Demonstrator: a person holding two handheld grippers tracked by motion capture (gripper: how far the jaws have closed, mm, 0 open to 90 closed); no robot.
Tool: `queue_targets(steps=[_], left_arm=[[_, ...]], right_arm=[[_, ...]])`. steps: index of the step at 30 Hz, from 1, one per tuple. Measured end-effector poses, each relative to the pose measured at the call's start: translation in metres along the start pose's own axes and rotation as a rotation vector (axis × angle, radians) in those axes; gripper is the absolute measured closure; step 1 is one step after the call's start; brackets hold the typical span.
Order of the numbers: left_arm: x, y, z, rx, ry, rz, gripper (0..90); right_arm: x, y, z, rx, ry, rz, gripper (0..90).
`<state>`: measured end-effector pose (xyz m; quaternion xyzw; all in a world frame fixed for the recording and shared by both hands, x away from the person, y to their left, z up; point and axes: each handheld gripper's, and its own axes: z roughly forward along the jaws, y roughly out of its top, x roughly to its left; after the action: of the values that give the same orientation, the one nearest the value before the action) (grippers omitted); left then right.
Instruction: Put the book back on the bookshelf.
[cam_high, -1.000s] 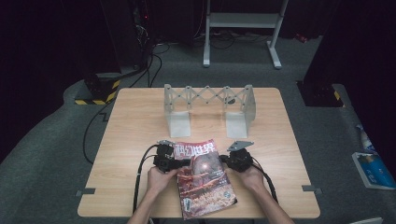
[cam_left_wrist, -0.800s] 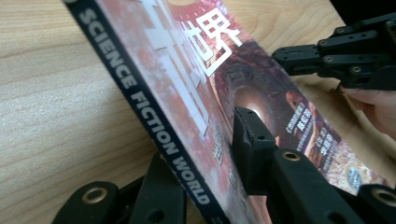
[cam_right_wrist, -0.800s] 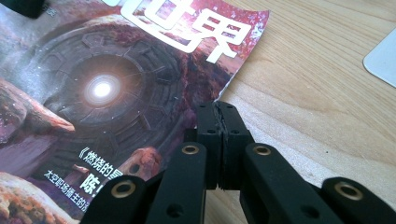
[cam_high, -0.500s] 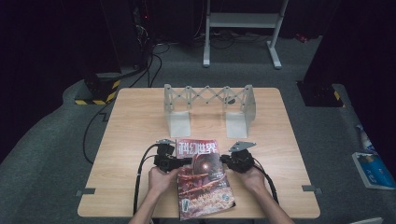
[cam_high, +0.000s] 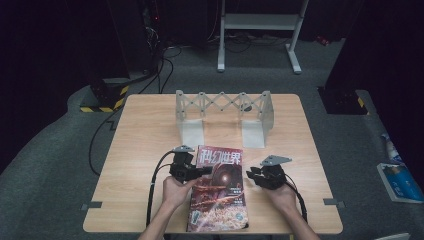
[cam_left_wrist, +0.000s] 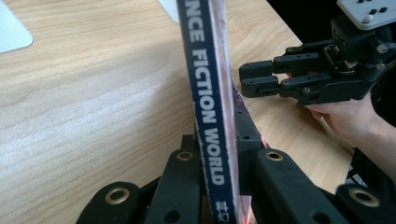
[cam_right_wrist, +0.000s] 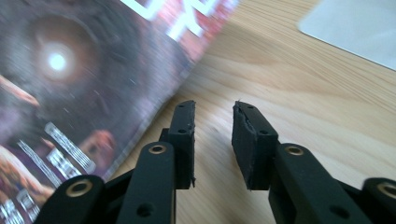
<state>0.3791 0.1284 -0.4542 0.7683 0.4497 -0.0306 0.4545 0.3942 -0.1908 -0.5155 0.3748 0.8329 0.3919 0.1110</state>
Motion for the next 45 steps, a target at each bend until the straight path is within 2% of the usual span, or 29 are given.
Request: queue_targets(steps=[4, 12, 19, 24, 28, 39, 45], left_arm=[[-0.004, 0.003, -0.003, -0.008, -0.008, 0.011, 84.1], [-0.009, 0.009, -0.011, -0.036, -0.023, 0.023, 84.2], [-0.015, 0.016, -0.021, -0.066, -0.026, 0.046, 84.2], [-0.018, 0.022, -0.026, -0.082, -0.022, 0.059, 84.2], [-0.02, 0.028, -0.033, -0.104, -0.015, 0.067, 84.2], [-0.023, 0.042, -0.052, -0.143, 0.009, 0.086, 84.2], [-0.022, 0.049, -0.062, -0.163, 0.039, 0.1, 84.2]], right_arm=[[-0.011, -0.013, -0.015, -0.013, -0.044, 0.044, 62.6], [-0.03, -0.033, -0.033, -0.05, -0.168, 0.08, 54.9], [-0.041, -0.045, -0.041, -0.067, -0.247, 0.098, 50.5], [-0.042, -0.05, -0.041, -0.082, -0.264, 0.11, 48.7], [-0.04, -0.051, -0.038, -0.093, -0.284, 0.075, 46.5], [-0.037, -0.054, -0.039, -0.11, -0.29, 0.076, 46.1], [-0.037, -0.054, -0.039, -0.11, -0.291, 0.077, 46.0]])
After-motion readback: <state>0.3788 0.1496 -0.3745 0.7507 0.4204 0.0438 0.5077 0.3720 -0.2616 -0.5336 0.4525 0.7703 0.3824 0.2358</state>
